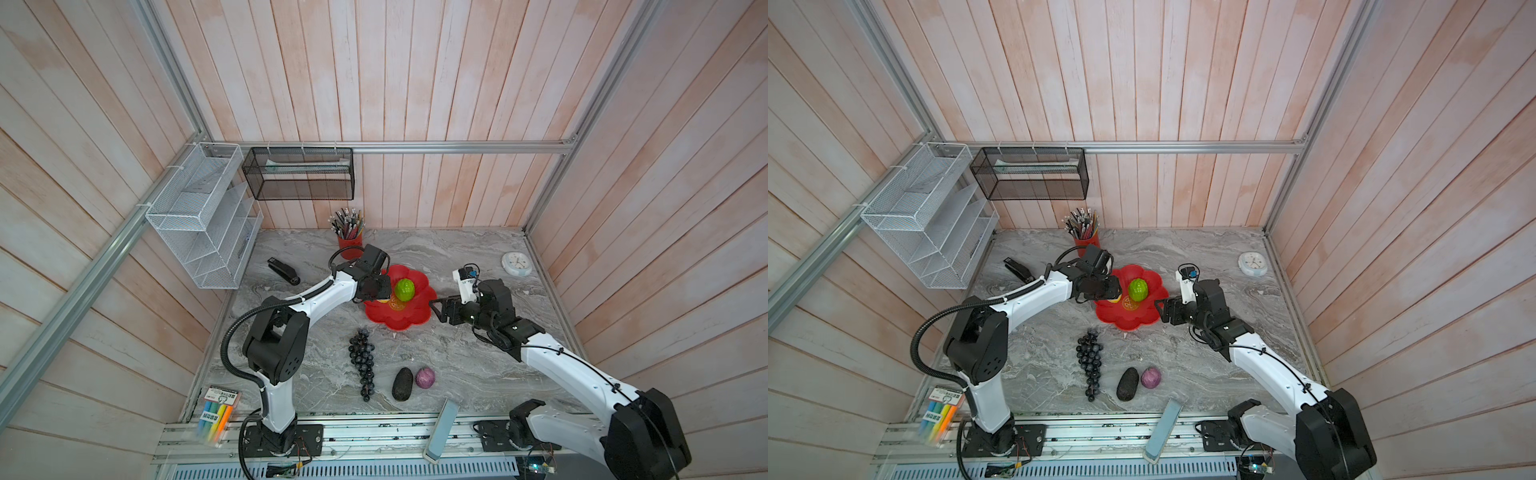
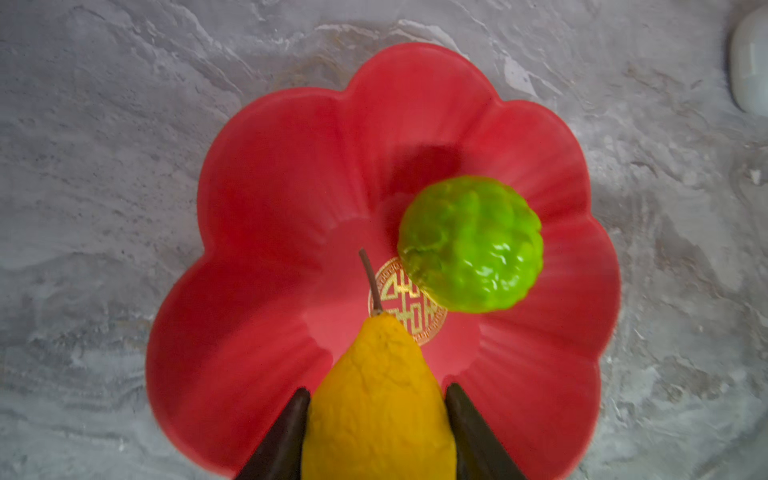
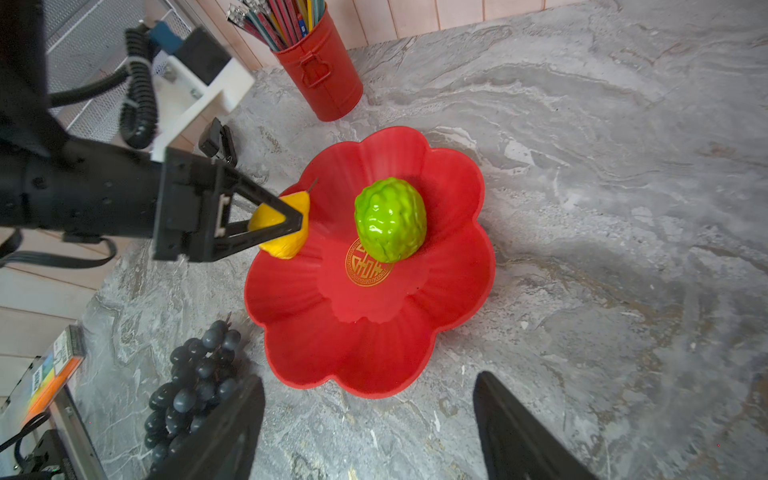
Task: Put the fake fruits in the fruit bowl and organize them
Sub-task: 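Lift the pear with the left gripper and lower it into the bowl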
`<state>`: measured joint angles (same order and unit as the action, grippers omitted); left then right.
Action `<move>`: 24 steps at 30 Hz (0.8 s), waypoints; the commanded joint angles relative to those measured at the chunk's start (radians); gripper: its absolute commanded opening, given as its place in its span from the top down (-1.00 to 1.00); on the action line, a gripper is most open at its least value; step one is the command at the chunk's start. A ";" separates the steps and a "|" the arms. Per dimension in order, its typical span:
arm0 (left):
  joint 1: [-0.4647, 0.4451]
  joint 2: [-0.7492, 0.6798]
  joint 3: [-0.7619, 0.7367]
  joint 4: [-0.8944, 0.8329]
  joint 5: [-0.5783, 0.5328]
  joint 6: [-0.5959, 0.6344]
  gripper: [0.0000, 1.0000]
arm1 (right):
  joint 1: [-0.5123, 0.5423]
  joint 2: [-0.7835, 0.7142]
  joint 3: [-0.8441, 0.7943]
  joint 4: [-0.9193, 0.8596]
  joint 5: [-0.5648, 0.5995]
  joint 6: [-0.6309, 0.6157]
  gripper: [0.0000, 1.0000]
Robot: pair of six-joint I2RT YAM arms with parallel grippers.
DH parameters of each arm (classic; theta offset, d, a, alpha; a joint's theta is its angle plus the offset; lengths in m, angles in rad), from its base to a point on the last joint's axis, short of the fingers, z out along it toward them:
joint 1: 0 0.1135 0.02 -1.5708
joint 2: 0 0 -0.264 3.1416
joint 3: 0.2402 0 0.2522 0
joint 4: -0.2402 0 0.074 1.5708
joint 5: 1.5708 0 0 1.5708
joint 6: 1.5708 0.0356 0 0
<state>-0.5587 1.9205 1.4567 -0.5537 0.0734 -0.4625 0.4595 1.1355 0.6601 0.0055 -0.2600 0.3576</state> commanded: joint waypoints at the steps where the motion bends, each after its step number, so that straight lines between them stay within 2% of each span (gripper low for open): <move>1: 0.003 0.063 0.071 0.030 -0.059 0.038 0.28 | 0.011 -0.005 0.030 -0.009 -0.003 0.013 -0.58; 10: 0.014 0.160 0.115 0.065 -0.064 0.039 0.27 | 0.015 -0.023 0.031 -0.021 0.005 0.015 -0.58; 17: 0.014 0.200 0.122 0.089 -0.041 0.048 0.12 | 0.026 -0.024 0.034 -0.035 0.023 0.003 -0.58; 24: 0.013 0.184 0.102 0.109 -0.035 0.046 -0.28 | 0.033 -0.023 0.037 -0.038 0.018 0.011 -0.59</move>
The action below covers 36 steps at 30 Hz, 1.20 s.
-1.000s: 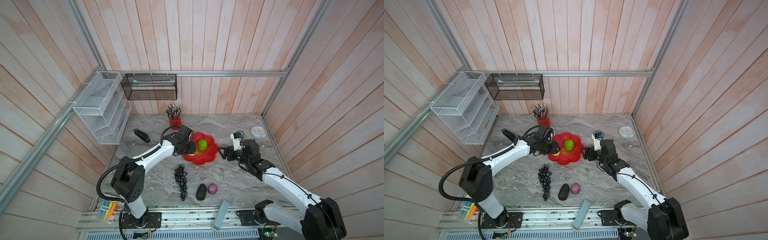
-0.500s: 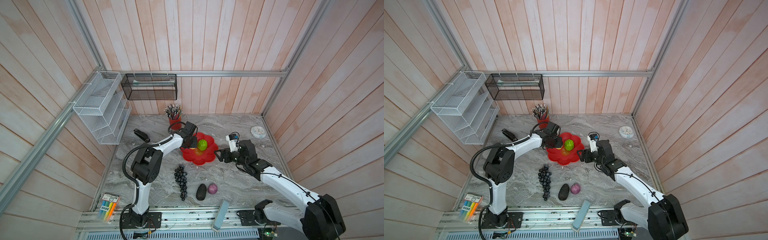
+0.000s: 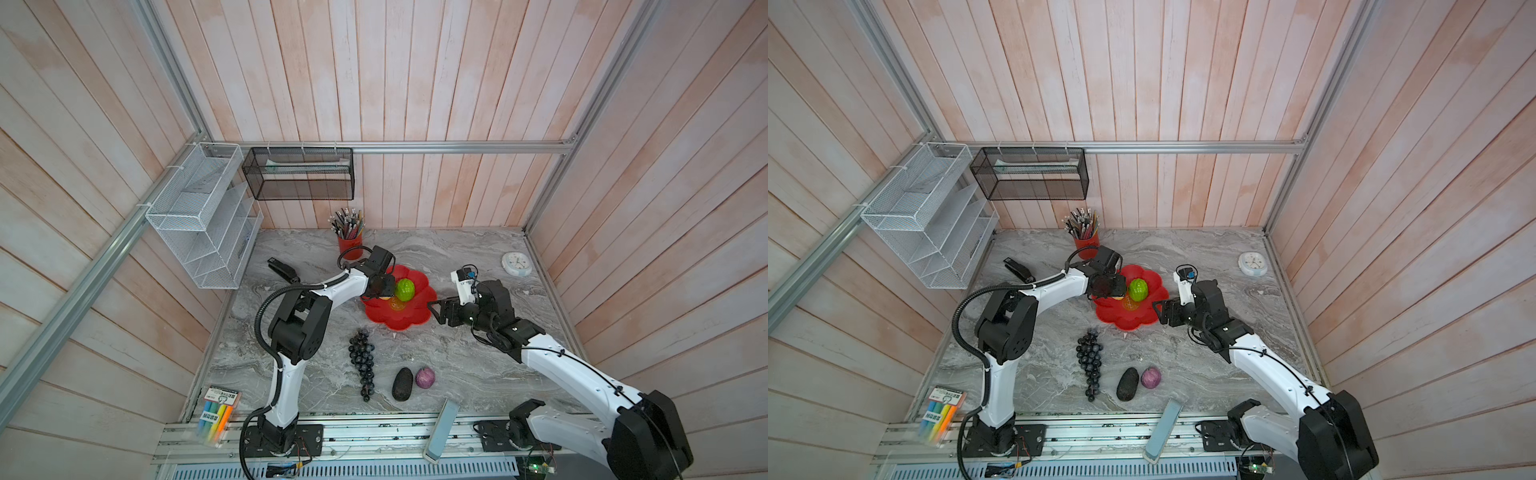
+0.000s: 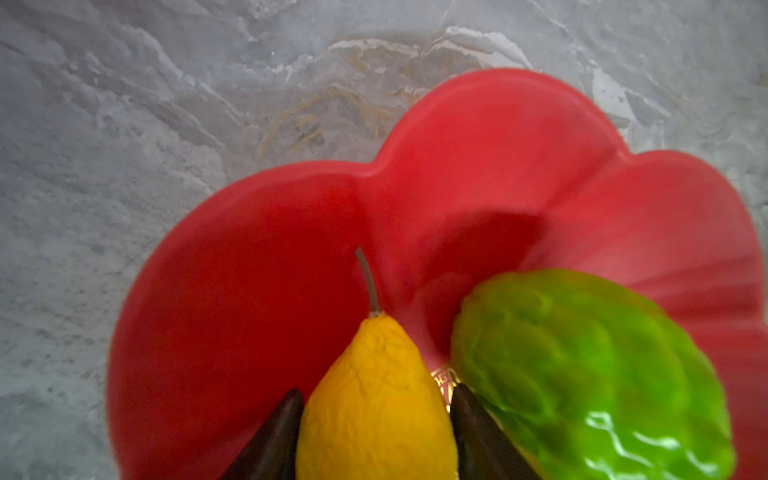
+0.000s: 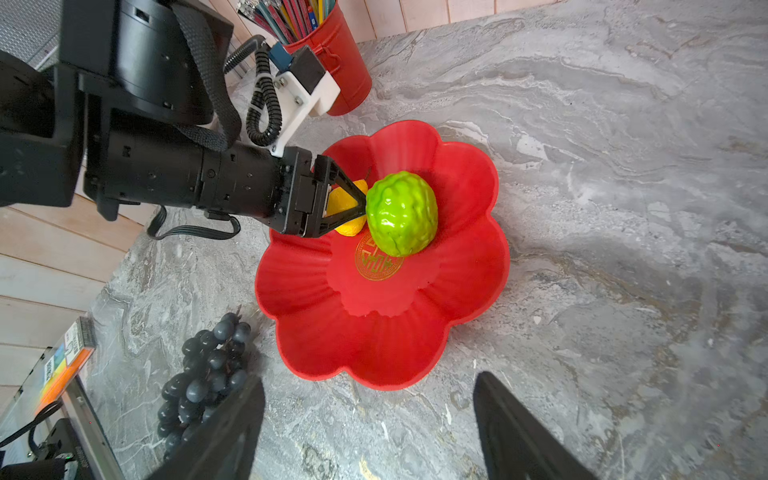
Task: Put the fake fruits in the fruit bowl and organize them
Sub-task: 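Lift the pear with the left gripper and lower it into the bowl, then open the left gripper and withdraw while the right gripper reaches to the purple fruit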
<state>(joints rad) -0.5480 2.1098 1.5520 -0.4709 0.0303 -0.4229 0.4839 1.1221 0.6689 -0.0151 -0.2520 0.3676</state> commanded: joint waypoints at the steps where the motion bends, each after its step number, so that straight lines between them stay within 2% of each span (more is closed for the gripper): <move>1: 0.002 -0.012 0.001 0.029 0.007 0.005 -0.33 | 0.008 -0.010 0.027 -0.016 0.010 0.002 -0.60; 3: 0.002 -0.027 -0.008 0.032 0.002 0.001 -0.40 | 0.010 -0.011 0.024 -0.021 0.011 0.001 -0.61; 11: 0.002 -0.108 -0.027 0.031 -0.019 -0.018 -0.41 | 0.012 -0.025 0.043 -0.043 0.020 -0.002 -0.61; 17: 0.002 -0.226 -0.109 0.017 -0.063 -0.028 -0.41 | 0.039 -0.013 0.069 -0.104 0.016 -0.018 -0.60; 23: -0.030 -0.409 -0.295 0.028 -0.130 -0.037 -0.41 | 0.159 -0.011 0.060 -0.236 0.106 -0.016 -0.61; 30: -0.076 -0.644 -0.531 0.086 -0.197 -0.086 -0.41 | 0.343 -0.002 0.062 -0.421 0.195 0.108 -0.61; 36: -0.078 -0.749 -0.626 0.124 -0.258 -0.132 -0.41 | 0.472 0.057 0.055 -0.500 0.228 0.211 -0.62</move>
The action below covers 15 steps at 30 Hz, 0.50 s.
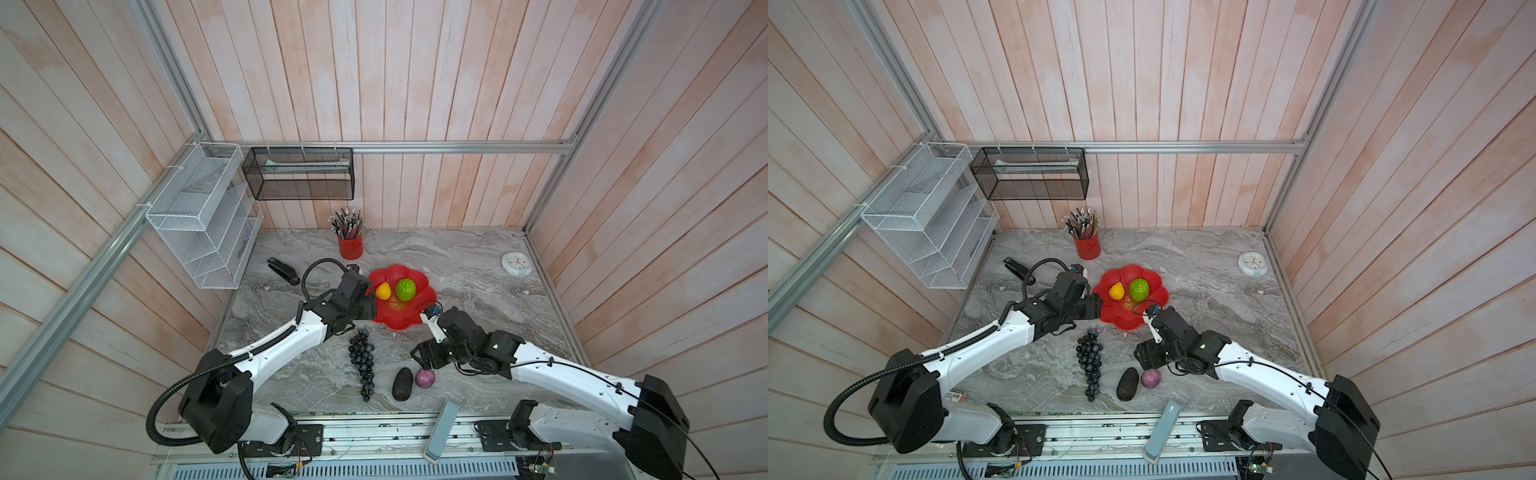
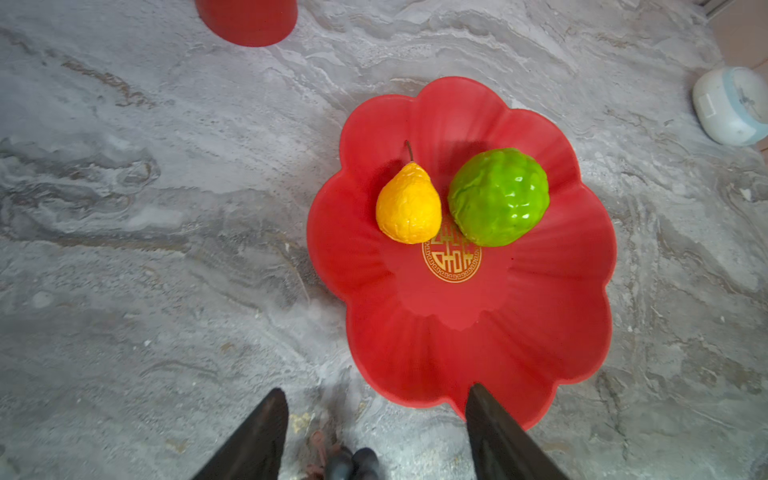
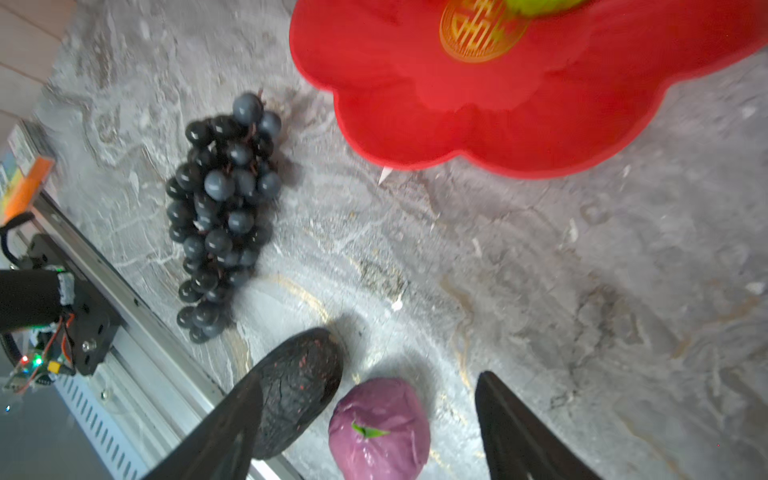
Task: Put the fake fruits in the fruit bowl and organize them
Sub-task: 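Open the left gripper and withdraw while the right gripper reaches to the purple fruit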
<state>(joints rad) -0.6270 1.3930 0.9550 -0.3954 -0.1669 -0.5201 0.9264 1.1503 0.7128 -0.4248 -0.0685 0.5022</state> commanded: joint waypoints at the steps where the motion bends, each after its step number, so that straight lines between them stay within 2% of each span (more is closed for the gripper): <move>1: 0.002 -0.039 -0.035 0.054 -0.062 -0.034 -0.41 | 0.039 0.037 0.007 -0.096 0.042 0.088 -0.62; 8: 0.004 -0.020 -0.036 0.075 -0.064 -0.018 -0.44 | 0.068 0.107 -0.030 -0.056 0.008 0.102 -0.57; 15: 0.004 -0.001 -0.037 0.078 -0.049 -0.023 -0.44 | 0.068 0.188 -0.024 -0.047 -0.003 0.078 -0.34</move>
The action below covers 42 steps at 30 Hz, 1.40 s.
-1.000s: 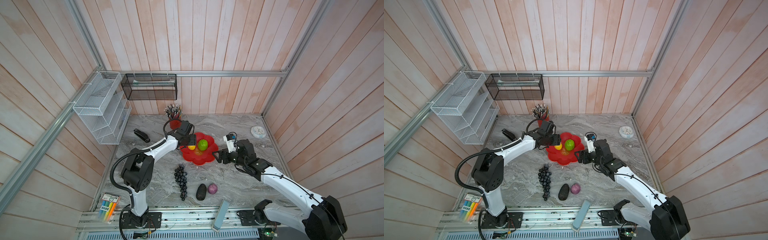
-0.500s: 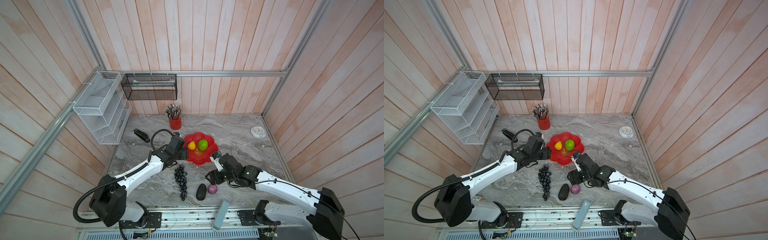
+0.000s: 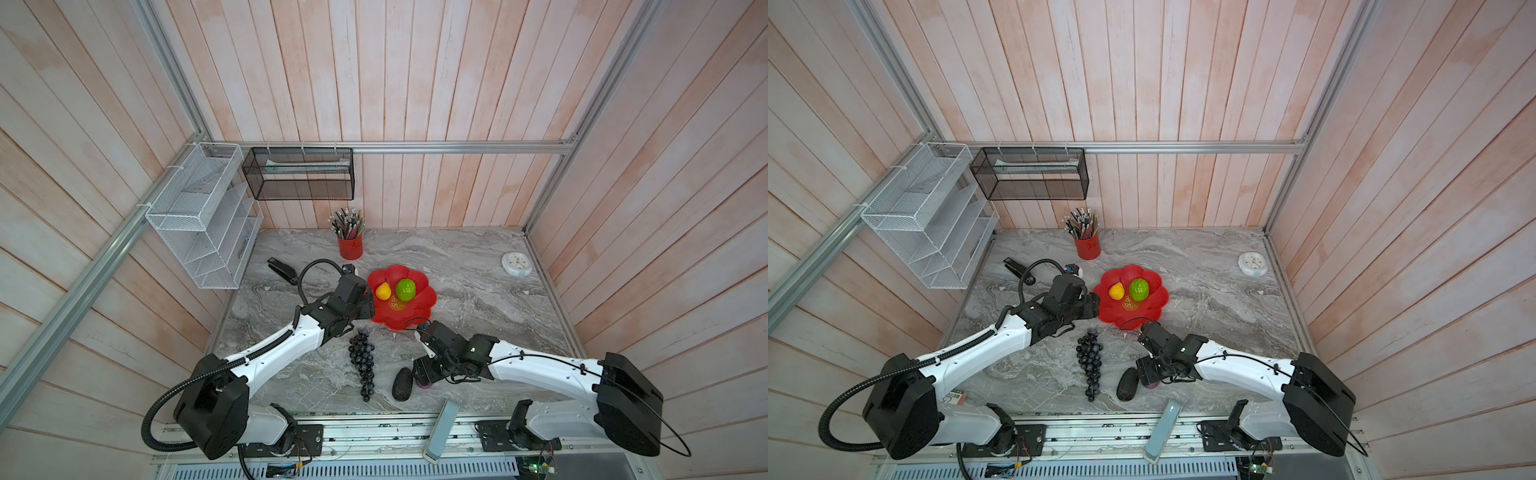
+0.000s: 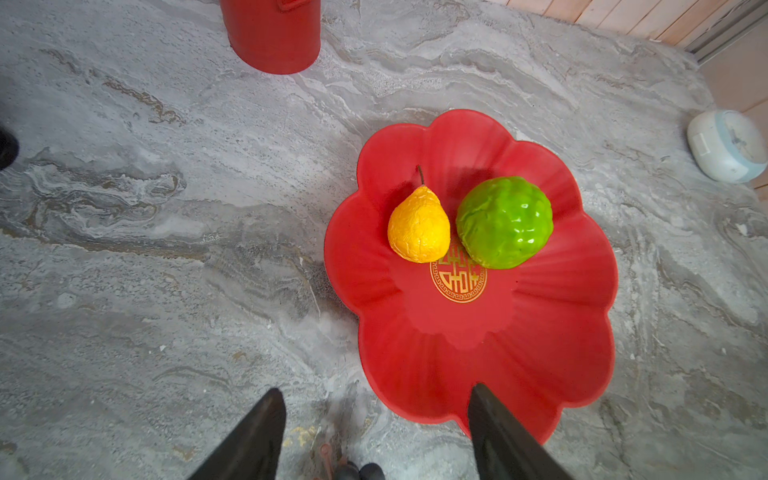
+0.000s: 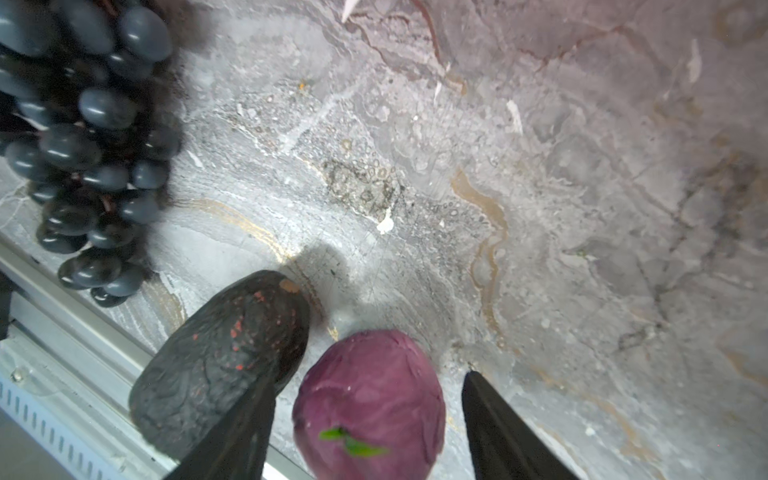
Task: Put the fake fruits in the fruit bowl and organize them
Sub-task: 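Open the left gripper and withdraw while the right gripper reaches to the purple fruit, then grasp the purple fruit with the right gripper and lift it toward the bowl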
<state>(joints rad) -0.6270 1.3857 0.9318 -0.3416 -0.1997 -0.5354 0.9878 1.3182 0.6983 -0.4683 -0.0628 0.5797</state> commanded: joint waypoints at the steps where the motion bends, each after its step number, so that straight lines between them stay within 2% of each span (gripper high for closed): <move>1: 0.004 0.006 -0.018 0.025 -0.016 -0.009 -0.45 | 0.005 0.024 -0.014 0.000 -0.013 0.000 -0.31; 8: 0.007 0.005 -0.024 0.020 -0.014 -0.011 -0.45 | 0.006 0.043 -0.041 0.029 -0.007 -0.001 -0.11; 12: 0.007 0.002 -0.019 0.011 -0.017 -0.009 -0.44 | 0.006 0.061 -0.037 0.030 -0.023 -0.004 0.09; 17: 0.007 -0.005 -0.019 0.007 -0.020 -0.008 -0.44 | 0.006 0.016 -0.030 0.006 -0.002 -0.006 0.24; 25: 0.009 -0.034 -0.030 -0.013 -0.040 -0.018 -0.44 | -0.018 -0.066 0.110 -0.093 0.108 -0.041 0.24; 30: 0.010 -0.074 -0.061 -0.023 -0.048 -0.036 -0.45 | -0.113 -0.060 0.224 -0.050 0.112 -0.140 0.24; 35: 0.010 -0.116 -0.094 -0.051 -0.040 -0.077 -0.44 | -0.246 0.024 0.316 0.076 0.060 -0.244 0.25; 42: 0.010 -0.169 -0.135 -0.074 -0.040 -0.116 -0.44 | -0.314 0.190 0.385 0.198 0.029 -0.330 0.24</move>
<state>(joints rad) -0.6212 1.2369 0.8158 -0.3923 -0.2188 -0.6189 0.6865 1.4647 1.0592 -0.3264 -0.0086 0.3115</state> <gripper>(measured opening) 0.722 0.469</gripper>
